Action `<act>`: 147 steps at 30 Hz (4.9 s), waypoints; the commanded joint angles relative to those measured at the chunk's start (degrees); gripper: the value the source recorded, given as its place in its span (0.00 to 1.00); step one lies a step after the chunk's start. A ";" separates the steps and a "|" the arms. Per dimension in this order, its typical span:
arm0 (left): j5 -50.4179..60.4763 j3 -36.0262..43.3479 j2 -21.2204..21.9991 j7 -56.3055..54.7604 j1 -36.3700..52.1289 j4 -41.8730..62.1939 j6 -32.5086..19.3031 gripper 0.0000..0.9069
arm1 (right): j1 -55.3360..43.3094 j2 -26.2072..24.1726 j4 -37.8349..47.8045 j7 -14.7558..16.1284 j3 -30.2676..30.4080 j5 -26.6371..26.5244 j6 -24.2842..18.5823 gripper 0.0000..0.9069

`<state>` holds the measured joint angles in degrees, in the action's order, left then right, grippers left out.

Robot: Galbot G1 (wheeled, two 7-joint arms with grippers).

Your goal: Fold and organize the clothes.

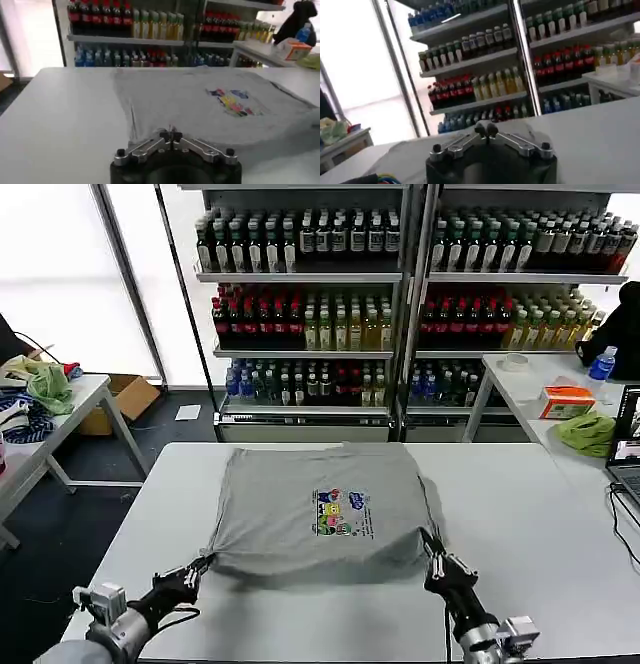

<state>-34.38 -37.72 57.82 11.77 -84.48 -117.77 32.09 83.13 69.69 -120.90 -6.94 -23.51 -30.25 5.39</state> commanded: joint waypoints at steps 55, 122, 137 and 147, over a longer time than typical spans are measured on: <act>3.73 3.10 8.59 -2.13 3.61 9.32 -5.75 1.00 | -6.63 1.36 11.44 -10.52 1.67 5.99 14.40 1.00; 11.65 -3.58 21.04 -4.20 -21.05 -11.21 -2.53 0.04 | 20.92 -10.71 -5.85 -8.86 -0.17 0.74 6.18 0.00; 12.61 -8.01 22.26 -4.08 -26.81 -13.80 -0.84 0.34 | 25.45 -12.15 -9.03 -9.64 -0.55 0.73 7.29 1.00; 9.60 -13.95 22.10 -4.35 -26.39 -15.42 -0.17 1.00 | 23.29 -11.66 -8.83 -6.45 -5.07 1.23 6.55 1.00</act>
<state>-23.09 -46.12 79.06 7.51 -109.26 -131.26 31.35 105.89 58.27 -128.96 -15.15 -26.24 -29.18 12.34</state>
